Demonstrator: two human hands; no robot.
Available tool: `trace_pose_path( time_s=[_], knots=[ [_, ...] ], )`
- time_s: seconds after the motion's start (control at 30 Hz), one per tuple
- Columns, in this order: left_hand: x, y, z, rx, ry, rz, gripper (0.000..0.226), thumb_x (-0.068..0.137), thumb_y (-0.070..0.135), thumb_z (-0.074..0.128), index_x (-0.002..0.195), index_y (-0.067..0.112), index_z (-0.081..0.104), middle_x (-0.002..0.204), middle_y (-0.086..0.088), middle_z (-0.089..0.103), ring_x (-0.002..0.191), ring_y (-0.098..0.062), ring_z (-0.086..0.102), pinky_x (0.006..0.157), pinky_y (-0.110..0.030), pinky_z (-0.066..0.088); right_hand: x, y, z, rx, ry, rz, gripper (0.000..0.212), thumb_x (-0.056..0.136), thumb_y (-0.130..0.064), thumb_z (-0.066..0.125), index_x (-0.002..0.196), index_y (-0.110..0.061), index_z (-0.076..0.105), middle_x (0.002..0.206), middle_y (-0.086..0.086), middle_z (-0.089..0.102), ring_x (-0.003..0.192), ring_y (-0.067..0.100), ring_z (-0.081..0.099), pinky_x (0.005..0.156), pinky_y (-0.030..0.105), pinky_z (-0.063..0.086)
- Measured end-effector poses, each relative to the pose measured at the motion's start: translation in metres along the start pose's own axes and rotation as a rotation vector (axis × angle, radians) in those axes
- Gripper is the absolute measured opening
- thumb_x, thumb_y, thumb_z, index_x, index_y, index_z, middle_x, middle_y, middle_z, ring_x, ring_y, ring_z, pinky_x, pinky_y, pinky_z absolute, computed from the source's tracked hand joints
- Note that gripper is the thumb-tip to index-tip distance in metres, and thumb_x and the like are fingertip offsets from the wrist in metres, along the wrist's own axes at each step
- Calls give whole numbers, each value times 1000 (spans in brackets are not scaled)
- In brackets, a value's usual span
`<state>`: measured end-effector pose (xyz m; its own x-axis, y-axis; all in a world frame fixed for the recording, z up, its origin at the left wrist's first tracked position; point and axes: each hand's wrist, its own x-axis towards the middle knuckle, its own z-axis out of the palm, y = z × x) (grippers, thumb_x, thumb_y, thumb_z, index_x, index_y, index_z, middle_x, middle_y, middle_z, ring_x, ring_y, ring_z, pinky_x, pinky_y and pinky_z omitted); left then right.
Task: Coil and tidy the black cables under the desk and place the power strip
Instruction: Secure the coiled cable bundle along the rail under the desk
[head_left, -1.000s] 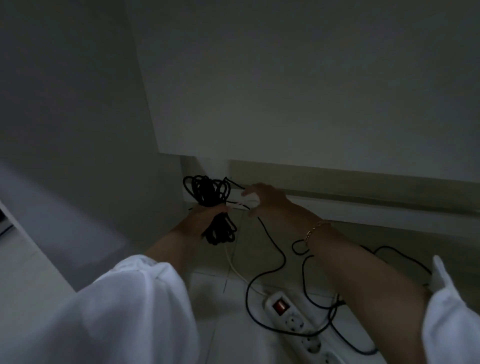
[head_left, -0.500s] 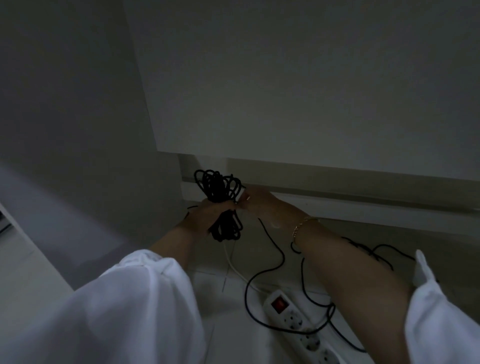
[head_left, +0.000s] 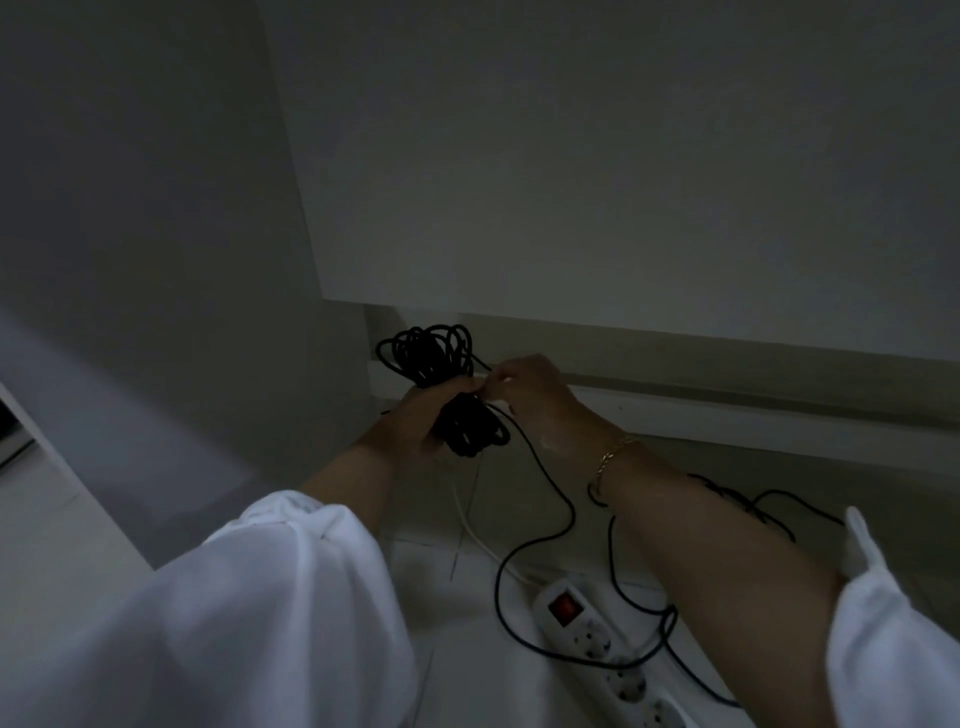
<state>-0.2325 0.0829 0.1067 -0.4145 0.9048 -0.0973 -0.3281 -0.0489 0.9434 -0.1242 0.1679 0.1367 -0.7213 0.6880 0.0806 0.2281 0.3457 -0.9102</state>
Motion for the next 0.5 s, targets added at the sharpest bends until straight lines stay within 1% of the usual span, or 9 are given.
trace_pose_path(
  time_s=[0.03,0.1,0.17,0.2,0.27,0.3,0.4,0.43,0.5],
  knots=[
    [-1,1,1,1,-22,-4,23,92,13,55,108,-3,62,102,-14,66,93,-24,63,89,-31,51,-2,1,-1,1,10,-20,7,79,6,62,79,2,67,49,-3,49,41,-1,46,42,8,31],
    [-4,0,1,17,-48,-7,26,94,13,52,112,-3,61,104,-13,66,94,-22,63,83,-26,53,-5,2,-1,-72,-11,-91,10,80,1,64,73,-7,64,57,-5,50,54,2,45,46,8,31],
    [-6,1,-2,41,-67,-17,29,94,14,51,115,-4,60,110,-17,62,96,-24,60,82,-26,52,-7,6,-1,-148,-47,-133,8,82,-8,67,75,-11,65,64,-3,55,60,4,48,50,9,32],
    [-7,1,-5,50,-78,-21,28,95,15,51,113,-3,61,109,-16,61,94,-23,59,82,-26,51,-7,8,-1,-186,-57,-139,5,83,-13,67,79,-11,68,71,1,59,65,8,52,54,13,34],
    [-8,1,-8,80,-99,-46,28,95,18,50,112,-1,62,110,-15,62,94,-23,59,84,-27,50,-7,11,0,-264,-51,-162,14,84,-18,66,90,-6,71,92,13,66,83,19,58,65,24,37],
    [-9,2,-9,97,-103,-57,29,94,20,51,112,1,64,111,-14,63,95,-23,61,87,-27,50,-7,12,1,-297,-53,-180,18,86,-17,64,94,-2,70,100,17,66,90,23,59,68,24,36],
    [-12,3,-10,104,-118,-77,28,93,28,51,94,13,75,99,-9,67,87,-21,61,81,-27,50,-7,11,8,-382,-72,-215,20,92,-12,55,101,4,64,107,23,63,97,28,58,63,21,33],
    [-13,3,-10,97,-115,-76,29,92,32,53,92,15,76,98,-9,68,90,-23,60,83,-29,50,-7,10,10,-394,-64,-215,21,93,-13,53,102,3,63,108,22,63,99,30,59,66,23,35],
    [-11,3,-11,64,-97,-67,35,89,36,58,108,10,70,112,-14,66,107,-32,57,99,-36,44,-9,10,12,-381,-18,-218,20,91,-18,55,99,-1,63,105,19,65,98,31,61,73,30,44]
  ],
)
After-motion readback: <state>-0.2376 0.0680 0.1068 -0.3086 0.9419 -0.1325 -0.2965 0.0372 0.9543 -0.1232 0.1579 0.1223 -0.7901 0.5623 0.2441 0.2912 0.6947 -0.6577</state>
